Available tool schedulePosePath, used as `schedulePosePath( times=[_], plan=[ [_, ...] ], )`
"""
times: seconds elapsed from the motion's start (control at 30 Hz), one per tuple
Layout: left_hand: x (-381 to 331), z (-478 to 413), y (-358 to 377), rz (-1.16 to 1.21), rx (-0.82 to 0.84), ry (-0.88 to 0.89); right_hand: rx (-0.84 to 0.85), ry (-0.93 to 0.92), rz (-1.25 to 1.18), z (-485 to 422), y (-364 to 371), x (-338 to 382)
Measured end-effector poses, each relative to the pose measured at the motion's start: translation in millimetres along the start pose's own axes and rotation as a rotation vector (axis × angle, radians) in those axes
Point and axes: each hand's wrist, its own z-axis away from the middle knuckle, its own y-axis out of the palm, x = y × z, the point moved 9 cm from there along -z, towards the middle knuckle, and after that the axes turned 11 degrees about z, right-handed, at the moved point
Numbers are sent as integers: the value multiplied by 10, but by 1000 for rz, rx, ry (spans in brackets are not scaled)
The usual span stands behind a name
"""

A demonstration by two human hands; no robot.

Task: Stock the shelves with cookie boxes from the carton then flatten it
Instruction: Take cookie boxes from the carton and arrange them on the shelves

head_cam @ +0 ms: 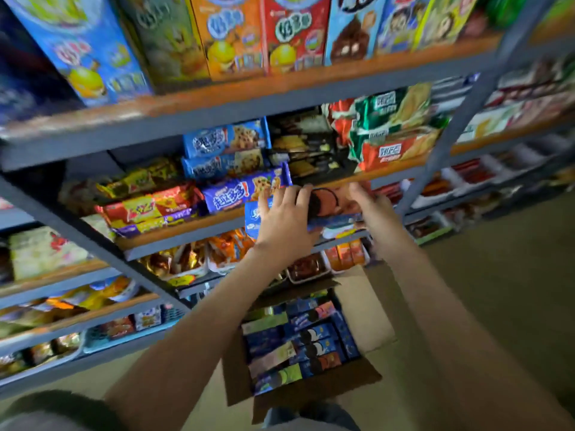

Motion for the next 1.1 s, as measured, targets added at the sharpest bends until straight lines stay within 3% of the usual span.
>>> schedulePosePath(
  times=[0.13,0.23,0.4,0.6,0.67,0.83,1.1],
  plan=[
    [-270,-178,-730,-57,-113,160,16,-145,-64,189,-261,697],
    [-509,-190,-1301,-104,-321,334,45,-336,-73,321,-443,1240],
    [-761,-257,-2039,-231,-529,410,-18,-609,82,593,-698,2026],
    [-944,-405,-2614,-421,-636,414,-147,-841,127,691,-900,2648],
    [-972,-459,-2796,-457,-680,419,-76,-868,95,651,-923,2832],
    [-1054,-513,-3159,-498,-791,467,287,-869,-4,580,-905,3293],
    [-1156,-449,-4054,-509,-1013,547,351,-1020,-187,724,-1098,4419]
  ],
)
